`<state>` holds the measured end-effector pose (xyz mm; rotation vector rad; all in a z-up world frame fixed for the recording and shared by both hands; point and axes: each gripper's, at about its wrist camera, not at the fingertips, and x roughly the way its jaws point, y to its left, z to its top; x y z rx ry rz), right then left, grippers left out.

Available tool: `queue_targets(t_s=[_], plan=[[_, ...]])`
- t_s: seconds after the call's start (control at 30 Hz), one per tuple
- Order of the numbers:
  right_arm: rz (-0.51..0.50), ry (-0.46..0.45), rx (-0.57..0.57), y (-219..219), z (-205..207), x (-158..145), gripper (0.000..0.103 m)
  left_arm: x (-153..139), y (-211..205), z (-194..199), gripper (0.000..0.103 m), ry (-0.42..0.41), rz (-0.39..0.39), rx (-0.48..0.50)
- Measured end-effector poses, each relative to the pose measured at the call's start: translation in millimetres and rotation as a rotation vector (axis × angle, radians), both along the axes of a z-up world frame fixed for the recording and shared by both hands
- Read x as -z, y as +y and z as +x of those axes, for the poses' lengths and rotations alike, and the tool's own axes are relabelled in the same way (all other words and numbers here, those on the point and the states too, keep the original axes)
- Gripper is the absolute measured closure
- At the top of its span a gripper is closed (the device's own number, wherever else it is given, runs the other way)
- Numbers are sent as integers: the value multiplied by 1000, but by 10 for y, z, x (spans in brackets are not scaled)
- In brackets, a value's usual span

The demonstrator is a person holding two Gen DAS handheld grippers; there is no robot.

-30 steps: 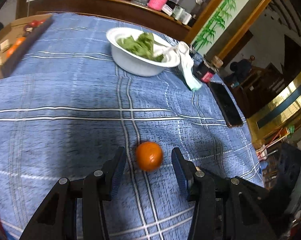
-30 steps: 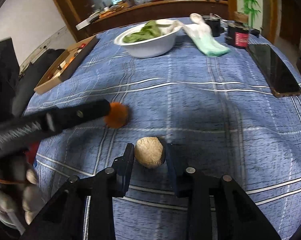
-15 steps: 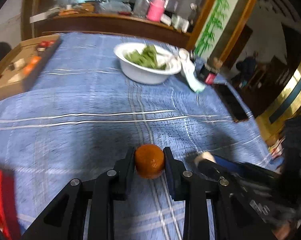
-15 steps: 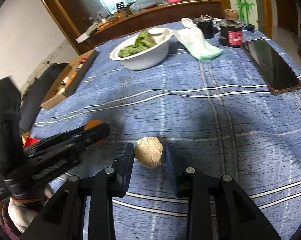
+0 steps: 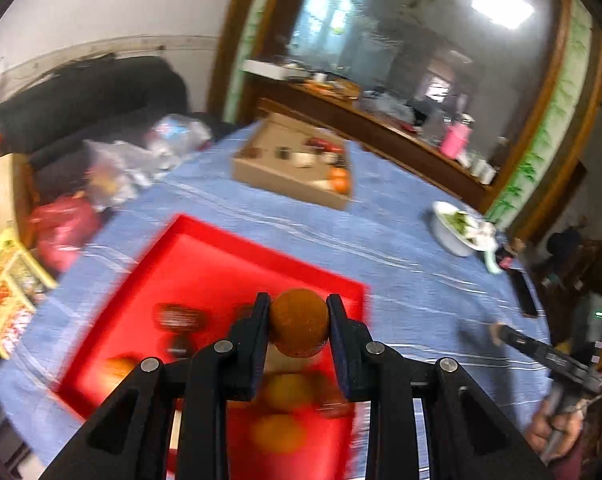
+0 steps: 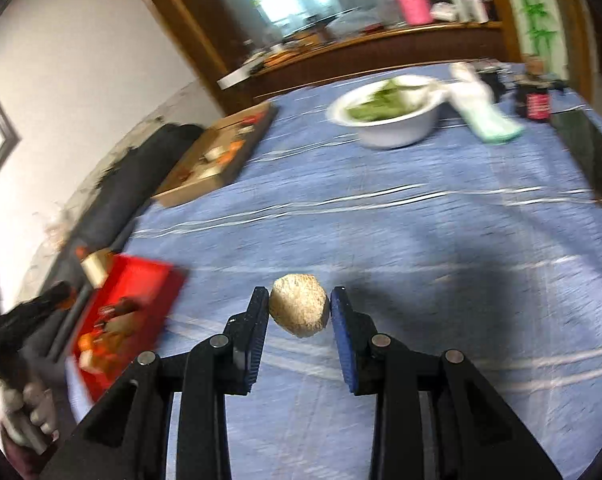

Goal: Organize fruits
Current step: 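Carry both items into the red tray and open both grippers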

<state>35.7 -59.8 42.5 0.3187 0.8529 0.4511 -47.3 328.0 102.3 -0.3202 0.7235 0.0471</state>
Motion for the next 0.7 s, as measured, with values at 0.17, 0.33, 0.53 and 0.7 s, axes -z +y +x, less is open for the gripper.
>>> queue_targets(t_s=[0.17, 0.33, 0.53, 0.7], plan=[[-26, -12, -154, 815, -219, -229, 72, 224, 385, 155, 74, 59, -9, -33], [-107, -7, -278, 1740, -250, -258, 72, 484, 540, 432, 74, 107, -24, -30], [-274, 0, -300, 2511, -115, -1, 72, 687, 639, 770, 74, 164, -33, -35], [-351, -7, -275, 2761, -2, 198, 72, 717, 670, 815, 74, 163, -50, -26]])
